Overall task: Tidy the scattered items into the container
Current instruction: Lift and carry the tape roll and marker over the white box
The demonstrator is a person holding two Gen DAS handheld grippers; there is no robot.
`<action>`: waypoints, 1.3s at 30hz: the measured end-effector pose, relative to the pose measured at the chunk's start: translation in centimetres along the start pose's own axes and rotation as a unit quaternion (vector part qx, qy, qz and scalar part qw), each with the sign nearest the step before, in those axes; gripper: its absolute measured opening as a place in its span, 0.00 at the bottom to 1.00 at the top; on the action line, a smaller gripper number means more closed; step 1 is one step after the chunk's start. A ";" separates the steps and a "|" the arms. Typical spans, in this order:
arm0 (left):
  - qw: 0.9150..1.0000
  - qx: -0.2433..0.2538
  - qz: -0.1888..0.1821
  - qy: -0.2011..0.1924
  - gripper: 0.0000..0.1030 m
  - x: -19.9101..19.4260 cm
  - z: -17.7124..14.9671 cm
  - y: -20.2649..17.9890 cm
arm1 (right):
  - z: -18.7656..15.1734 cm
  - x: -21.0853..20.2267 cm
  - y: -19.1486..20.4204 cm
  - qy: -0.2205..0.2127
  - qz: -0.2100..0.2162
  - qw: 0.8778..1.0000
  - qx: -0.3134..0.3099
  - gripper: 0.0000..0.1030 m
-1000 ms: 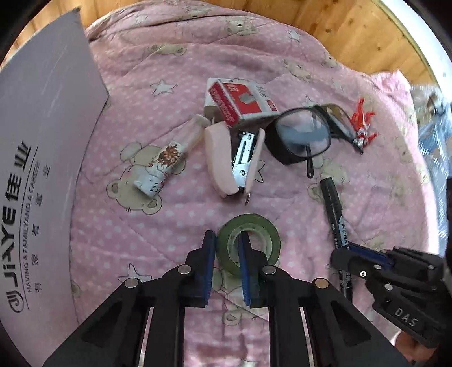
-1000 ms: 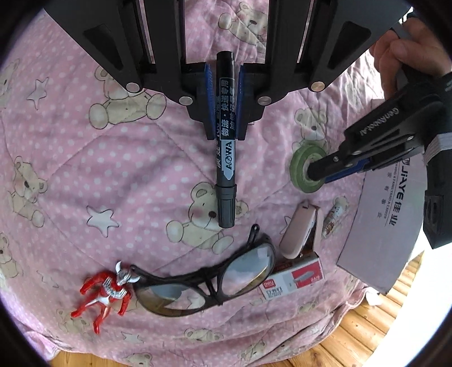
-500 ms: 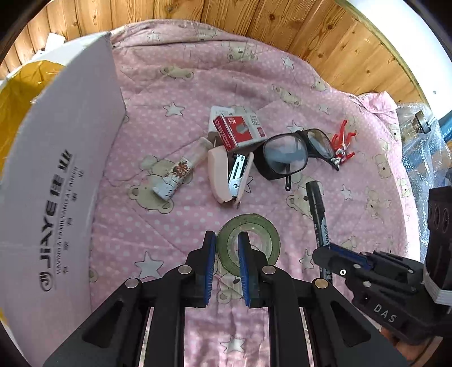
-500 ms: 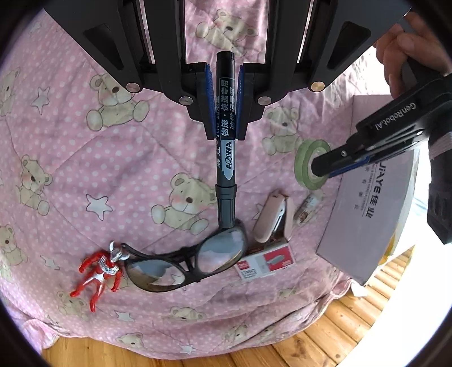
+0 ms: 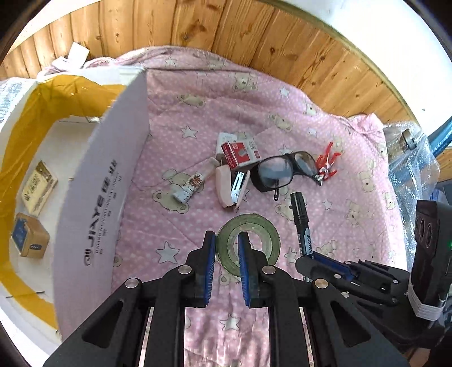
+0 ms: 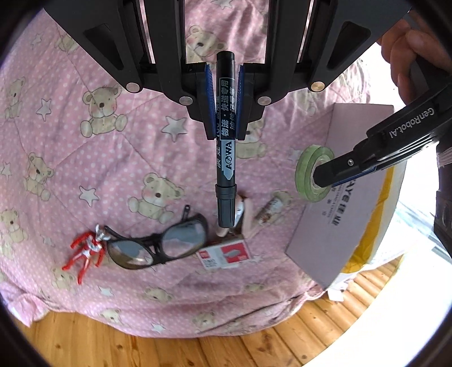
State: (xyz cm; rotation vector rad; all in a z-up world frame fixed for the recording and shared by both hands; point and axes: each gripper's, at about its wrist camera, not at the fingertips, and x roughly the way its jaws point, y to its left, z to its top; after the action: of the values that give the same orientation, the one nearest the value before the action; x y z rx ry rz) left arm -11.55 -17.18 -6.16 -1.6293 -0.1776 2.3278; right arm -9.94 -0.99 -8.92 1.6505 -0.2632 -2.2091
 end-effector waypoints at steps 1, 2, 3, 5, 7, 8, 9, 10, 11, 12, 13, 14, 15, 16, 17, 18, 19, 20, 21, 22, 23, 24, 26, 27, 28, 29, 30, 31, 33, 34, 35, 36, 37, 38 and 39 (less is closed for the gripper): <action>1.000 -0.002 -0.001 -0.003 0.16 -0.4 -0.1 0.1 | 0.0 -0.2 0.3 -0.001 0.002 1.000 -0.002 0.14; 1.000 -0.004 -0.001 -0.006 0.16 -0.9 -0.2 0.3 | 0.0 -0.4 0.6 -0.003 0.003 1.000 -0.004 0.14; 1.000 -0.006 -0.001 -0.009 0.16 -1.3 -0.2 0.4 | 0.0 -0.5 0.9 -0.004 0.003 1.000 -0.006 0.14; 1.000 -0.009 0.000 -0.013 0.16 -2.0 -0.4 0.7 | -0.1 -0.8 1.5 -0.005 0.006 1.000 -0.009 0.14; 1.000 -0.012 0.001 -0.018 0.16 -2.7 -0.4 0.9 | -0.1 -1.1 2.0 -0.008 0.009 1.000 -0.013 0.14; 1.000 -0.015 0.002 -0.022 0.16 -3.2 -0.5 1.0 | -0.1 -1.3 2.3 -0.009 0.010 1.000 -0.015 0.14; 1.000 -0.016 0.003 -0.025 0.16 -3.5 -0.5 1.1 | -0.1 -1.5 2.6 -0.010 0.011 1.000 -0.018 0.14; 0.999 -0.018 0.004 -0.028 0.16 -3.9 -0.6 1.2 | -0.1 -1.6 2.8 -0.011 0.013 1.000 -0.019 0.14; 0.999 -0.020 0.004 -0.032 0.16 -4.3 -0.6 1.3 | -0.1 -1.8 3.0 -0.013 0.015 1.000 -0.021 0.14; 0.999 -0.022 0.005 -0.034 0.16 -4.6 -0.6 1.3 | -0.1 -2.0 3.2 -0.014 0.015 1.000 -0.024 0.14; 0.999 -0.023 0.006 -0.037 0.16 -5.0 -0.7 1.4 | -0.1 -2.1 3.4 -0.015 0.016 0.999 -0.025 0.14; 0.999 -0.025 0.008 -0.041 0.16 -5.3 -0.7 1.4 | -0.1 -2.3 3.6 -0.017 0.017 0.999 -0.027 0.14; 0.999 -0.026 0.009 -0.044 0.16 -5.7 -0.7 1.5 | -0.1 -2.5 3.8 -0.018 0.019 0.999 -0.029 0.14; 0.998 -0.028 0.010 -0.046 0.16 -6.0 -0.8 1.6 | -0.1 -2.6 4.0 -0.019 0.021 0.999 -0.031 0.14; 0.998 -0.030 0.010 -0.049 0.16 -6.2 -0.9 1.6 | -0.2 -2.7 4.2 -0.020 0.023 0.999 -0.033 0.14; 0.998 -0.031 0.012 -0.051 0.16 -6.5 -0.9 1.7 | -0.2 -2.9 4.4 -0.021 0.024 0.999 -0.035 0.14; 0.998 -0.032 0.013 -0.054 0.16 -6.7 -1.0 1.7 | -0.2 -3.0 4.6 -0.022 0.026 0.999 -0.037 0.14; 0.998 -0.033 0.014 -0.056 0.16 -7.0 -1.1 1.8 | -0.3 -3.1 4.8 -0.022 0.027 0.999 -0.039 0.14; 0.998 -0.035 0.014 -0.058 0.16 -7.3 -1.2 1.8 | -0.3 -3.2 5.0 -0.023 0.028 0.998 -0.043 0.14; 0.997 -0.038 0.014 -0.060 0.16 -7.6 -1.3 1.9 | -0.4 -3.2 5.2 -0.023 0.028 0.998 -0.045 0.14; 0.997 -0.041 0.013 -0.063 0.16 -7.9 -1.4 2.0 | -0.4 -3.4 5.5 -0.023 0.029 0.998 -0.047 0.14; 0.997 -0.043 0.014 -0.065 0.16 -8.1 -1.4 2.1 | -0.4 -3.5 5.7 -0.023 0.030 0.998 -0.049 0.14; 0.996 -0.048 0.012 -0.071 0.16 -8.7 -1.6 2.3 | -0.5 -3.7 6.4 -0.024 0.031 0.998 -0.056 0.14; 0.996 -0.051 0.010 -0.073 0.16 -9.0 -1.7 2.5 | -0.4 -3.8 6.8 -0.025 0.031 0.997 -0.060 0.14; 0.996 -0.052 0.010 -0.076 0.16 -9.3 -1.8 2.8 | -0.3 -3.8 7.1 -0.025 0.031 0.997 -0.063 0.14; 0.996 -0.053 0.009 -0.078 0.16 -9.6 -1.8 3.0 | -0.2 -3.9 7.6 -0.026 0.030 0.997 -0.066 0.14; 0.995 -0.055 0.007 -0.079 0.16 -9.8 -1.8 3.3 | -0.1 -4.0 8.1 -0.028 0.029 0.997 -0.068 0.14; 0.995 -0.056 0.005 -0.080 0.16 -10.0 -1.8 3.6 | 0.1 -4.0 8.5 -0.030 0.027 0.997 -0.070 0.14; 0.995 -0.058 0.001 -0.083 0.16 -10.4 -1.6 4.4 | 0.5 -4.2 9.6 -0.033 0.023 0.997 -0.073 0.14; 0.995 -0.059 -0.001 -0.085 0.16 -10.6 -1.5 4.9 | 0.7 -4.4 10.3 -0.034 0.021 0.996 -0.075 0.14; 0.994 -0.062 -0.005 -0.087 0.16 -10.9 -1.4 5.3 | 0.8 -4.5 11.0 -0.035 0.020 0.996 -0.079 0.14; 0.994 -0.065 -0.008 -0.090 0.16 -11.2 -1.3 5.7 | 1.0 -4.7 11.7 -0.037 0.019 0.996 -0.084 0.14; 0.993 -0.067 -0.011 -0.093 0.16 -11.4 -1.3 6.2 | 1.1 -4.8 12.4 -0.038 0.016 0.995 -0.091 0.14; 0.993 -0.070 -0.017 -0.095 0.16 -11.7 -1.2 6.7 | 1.3 -4.8 12.9 -0.038 0.014 0.995 -0.095 0.14; 0.993 -0.072 -0.020 -0.097 0.16 -11.8 -1.1 7.0 | 1.4 -4.8 13.5 -0.038 0.012 0.994 -0.099 0.14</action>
State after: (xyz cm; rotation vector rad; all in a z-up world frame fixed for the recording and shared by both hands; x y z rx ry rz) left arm -7.95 -27.55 2.20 -1.4445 -0.4240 2.4908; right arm -7.66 -11.54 0.64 1.4542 -0.0797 -2.2048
